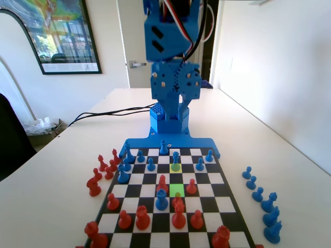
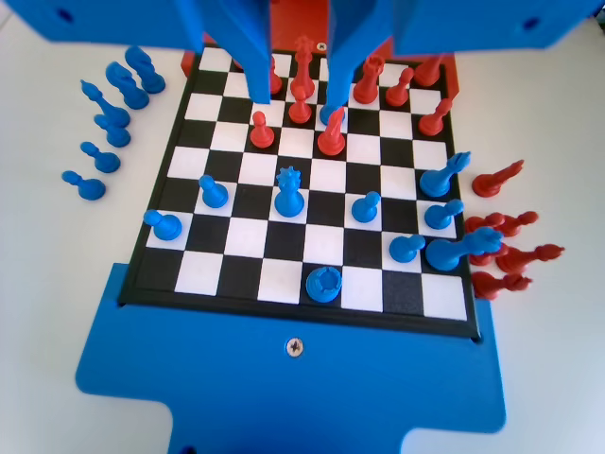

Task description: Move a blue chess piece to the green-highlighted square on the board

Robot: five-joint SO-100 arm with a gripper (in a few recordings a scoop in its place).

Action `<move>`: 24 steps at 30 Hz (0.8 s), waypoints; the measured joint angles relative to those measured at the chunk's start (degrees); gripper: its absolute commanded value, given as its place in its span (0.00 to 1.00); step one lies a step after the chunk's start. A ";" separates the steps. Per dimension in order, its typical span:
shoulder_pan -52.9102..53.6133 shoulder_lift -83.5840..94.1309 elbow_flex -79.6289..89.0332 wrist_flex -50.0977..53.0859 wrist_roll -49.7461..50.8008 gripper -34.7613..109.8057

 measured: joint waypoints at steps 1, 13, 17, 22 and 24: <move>0.00 -0.09 0.53 -0.79 -0.09 0.31; -1.32 -3.69 5.10 -9.76 -0.09 0.32; -2.20 -6.15 5.10 -11.07 -0.09 0.32; -1.85 -8.61 5.10 -12.48 -0.09 0.32; -1.85 -9.40 5.10 -13.01 -0.09 0.31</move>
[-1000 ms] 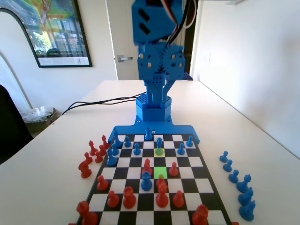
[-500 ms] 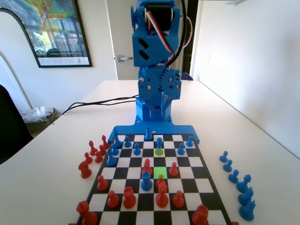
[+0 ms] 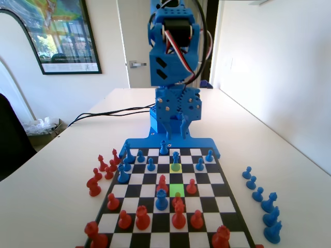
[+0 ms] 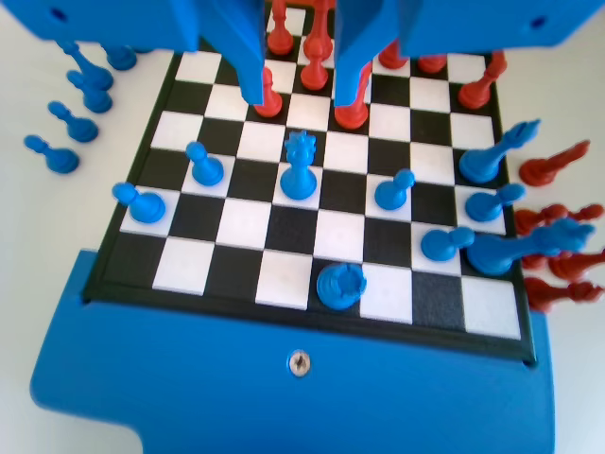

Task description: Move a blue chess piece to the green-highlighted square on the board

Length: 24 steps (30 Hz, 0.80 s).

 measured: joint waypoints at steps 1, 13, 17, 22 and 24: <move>-0.09 -0.26 0.00 -0.18 0.00 0.31; 0.88 -5.36 0.00 -0.18 -1.05 0.31; 1.41 -6.50 0.00 -0.79 -1.05 0.31; 0.79 -7.56 -0.09 -2.11 -1.05 0.31; 1.05 -8.61 -0.09 -2.37 -1.05 0.31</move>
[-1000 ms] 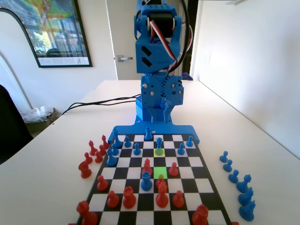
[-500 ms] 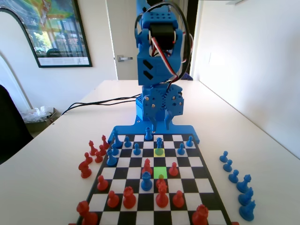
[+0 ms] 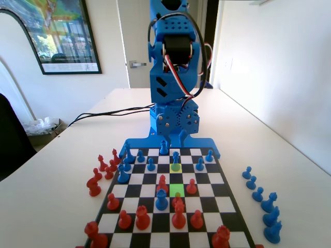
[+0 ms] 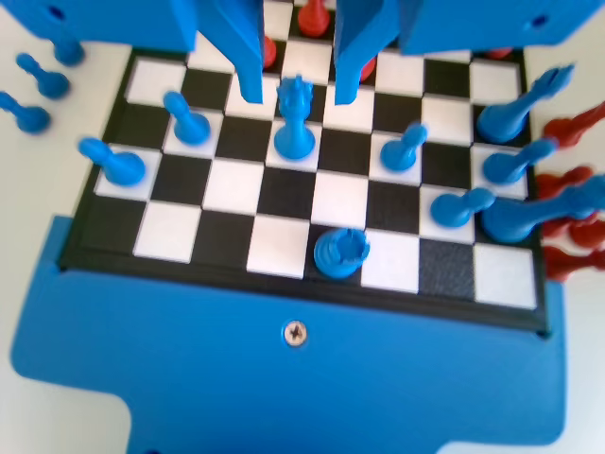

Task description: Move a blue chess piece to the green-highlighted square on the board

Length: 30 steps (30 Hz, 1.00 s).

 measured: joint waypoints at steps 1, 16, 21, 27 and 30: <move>0.18 -0.79 0.00 -0.35 0.00 0.31; -0.18 -2.72 -1.23 -2.72 0.70 0.32; -1.14 -3.34 -1.23 -3.87 0.70 0.32; -1.05 -3.96 -1.23 -5.54 0.70 0.32; -1.05 -4.83 -1.23 -5.80 0.70 0.32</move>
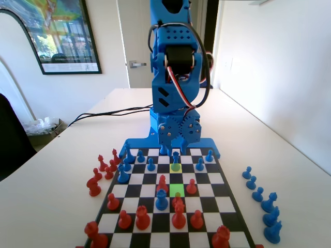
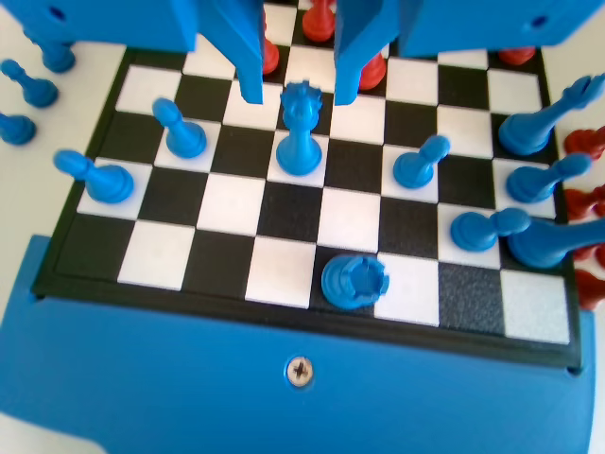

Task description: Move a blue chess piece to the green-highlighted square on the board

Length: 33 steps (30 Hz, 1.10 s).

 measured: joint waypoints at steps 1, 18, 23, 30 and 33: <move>0.00 0.00 0.00 0.00 0.00 0.32; 0.79 -2.11 1.05 -3.69 -1.05 0.30; 0.70 -2.11 1.93 -5.36 -1.58 0.25; 1.41 -1.93 3.43 -7.03 -3.43 0.25; 1.41 -1.93 3.25 -6.77 -3.34 0.25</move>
